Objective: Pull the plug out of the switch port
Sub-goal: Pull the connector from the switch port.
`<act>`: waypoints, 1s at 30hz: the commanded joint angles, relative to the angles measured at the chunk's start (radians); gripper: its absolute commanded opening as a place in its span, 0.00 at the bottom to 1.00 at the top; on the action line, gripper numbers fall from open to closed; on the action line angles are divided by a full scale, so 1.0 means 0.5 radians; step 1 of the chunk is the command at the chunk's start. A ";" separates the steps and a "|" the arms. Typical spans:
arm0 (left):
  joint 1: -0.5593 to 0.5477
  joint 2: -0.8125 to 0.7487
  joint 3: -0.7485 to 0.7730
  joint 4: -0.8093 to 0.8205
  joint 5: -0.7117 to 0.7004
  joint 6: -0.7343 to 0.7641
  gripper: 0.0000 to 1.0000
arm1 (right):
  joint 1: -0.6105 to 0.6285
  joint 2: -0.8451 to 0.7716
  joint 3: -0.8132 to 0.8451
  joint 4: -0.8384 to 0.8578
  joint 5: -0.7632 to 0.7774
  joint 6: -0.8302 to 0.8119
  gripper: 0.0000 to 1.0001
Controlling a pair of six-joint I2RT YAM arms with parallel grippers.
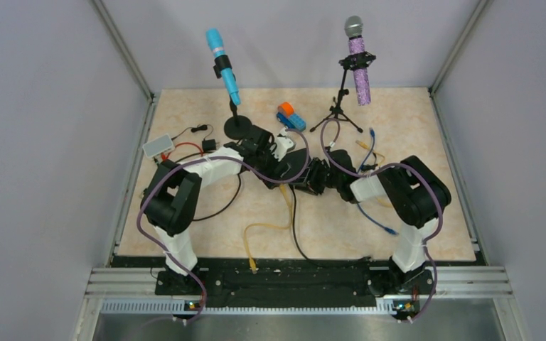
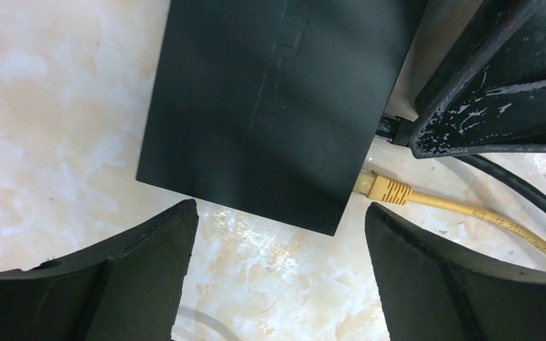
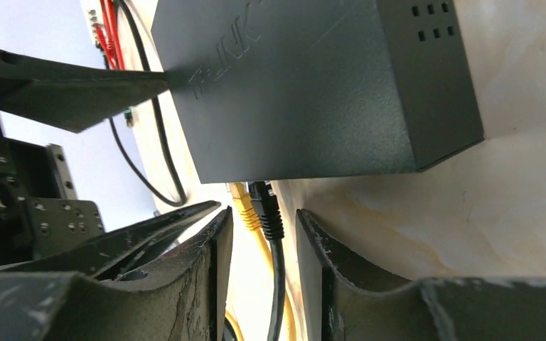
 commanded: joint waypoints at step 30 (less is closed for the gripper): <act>0.117 0.005 0.123 0.225 -0.225 -1.130 0.99 | -0.014 0.032 -0.030 0.089 0.037 0.031 0.36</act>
